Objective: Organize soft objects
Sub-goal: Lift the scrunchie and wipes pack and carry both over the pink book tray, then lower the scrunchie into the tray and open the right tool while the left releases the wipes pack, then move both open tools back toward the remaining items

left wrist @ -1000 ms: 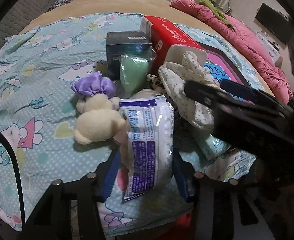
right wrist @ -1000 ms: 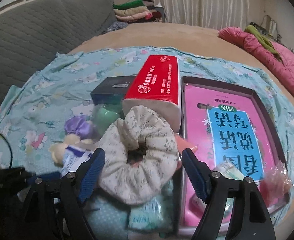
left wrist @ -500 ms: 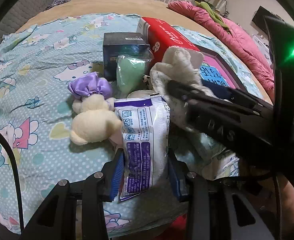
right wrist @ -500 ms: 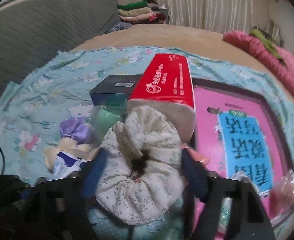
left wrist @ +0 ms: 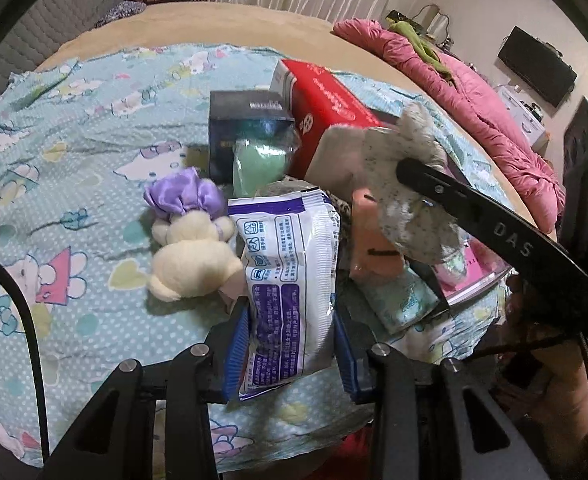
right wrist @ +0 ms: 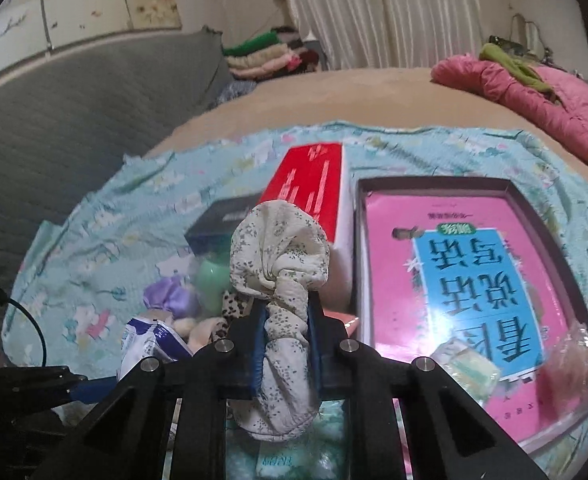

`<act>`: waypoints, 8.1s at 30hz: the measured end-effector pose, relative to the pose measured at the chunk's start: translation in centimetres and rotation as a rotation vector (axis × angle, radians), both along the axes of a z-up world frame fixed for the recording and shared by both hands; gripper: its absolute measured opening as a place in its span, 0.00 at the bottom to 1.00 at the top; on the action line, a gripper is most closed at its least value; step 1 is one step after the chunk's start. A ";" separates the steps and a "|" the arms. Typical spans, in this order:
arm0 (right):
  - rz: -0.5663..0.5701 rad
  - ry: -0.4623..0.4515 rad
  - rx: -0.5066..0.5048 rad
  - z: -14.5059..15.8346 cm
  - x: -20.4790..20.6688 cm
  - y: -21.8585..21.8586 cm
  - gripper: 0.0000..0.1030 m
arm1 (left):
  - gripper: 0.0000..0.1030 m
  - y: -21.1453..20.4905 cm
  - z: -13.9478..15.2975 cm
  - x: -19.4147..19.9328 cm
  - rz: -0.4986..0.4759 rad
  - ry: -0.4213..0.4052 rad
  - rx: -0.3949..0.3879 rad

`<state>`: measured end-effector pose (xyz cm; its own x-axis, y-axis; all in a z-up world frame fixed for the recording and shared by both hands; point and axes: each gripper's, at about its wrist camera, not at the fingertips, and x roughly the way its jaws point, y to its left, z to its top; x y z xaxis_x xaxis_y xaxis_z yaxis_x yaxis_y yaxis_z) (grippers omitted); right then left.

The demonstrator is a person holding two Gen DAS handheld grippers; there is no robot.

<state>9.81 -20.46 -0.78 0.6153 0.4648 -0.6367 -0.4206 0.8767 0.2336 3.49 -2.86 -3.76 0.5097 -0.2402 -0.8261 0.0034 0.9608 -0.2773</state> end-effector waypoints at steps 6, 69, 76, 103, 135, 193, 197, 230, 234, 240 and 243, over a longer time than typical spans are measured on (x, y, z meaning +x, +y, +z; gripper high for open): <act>-0.031 -0.046 0.056 1.9 -1.1 -2.0 0.18 | 0.38 -0.3 1.9 -0.3 0.005 -0.037 0.014; -0.424 0.066 0.211 1.4 -1.0 -17.5 0.20 | 0.38 -16.9 4.8 8.7 -0.240 -0.052 0.105; -0.429 0.127 0.207 -0.2 -0.3 -18.1 0.20 | 0.38 -17.7 2.8 9.6 -0.265 -0.026 0.179; -0.364 0.185 0.071 -2.1 0.8 -16.5 0.21 | 0.38 -18.5 0.4 11.6 -0.297 0.048 0.185; -0.459 0.098 0.060 -1.0 0.3 -17.9 0.60 | 0.39 -19.1 -1.6 14.0 -0.277 0.123 0.134; -0.444 -0.124 0.018 6.3 -4.0 -13.6 0.80 | 0.82 -7.7 7.6 6.0 -0.074 -0.067 0.164; -0.410 -0.125 0.012 7.2 -4.4 -12.2 0.80 | 0.82 -4.8 8.7 5.8 -0.023 -0.073 0.151; -0.238 -0.052 -0.048 8.1 -5.8 -3.9 0.80 | 0.82 8.3 8.7 3.1 0.214 -0.074 0.109; -0.213 -0.022 -0.072 6.8 -5.6 -2.6 0.80 | 0.82 8.6 7.1 3.3 0.214 -0.050 0.105; -0.191 0.038 -0.121 4.0 -4.8 -0.9 0.80 | 0.82 7.8 4.7 3.6 0.165 -0.041 0.110; -0.173 0.067 -0.133 2.7 -4.3 -0.1 0.80 | 0.82 7.5 3.4 4.0 0.142 -0.029 0.098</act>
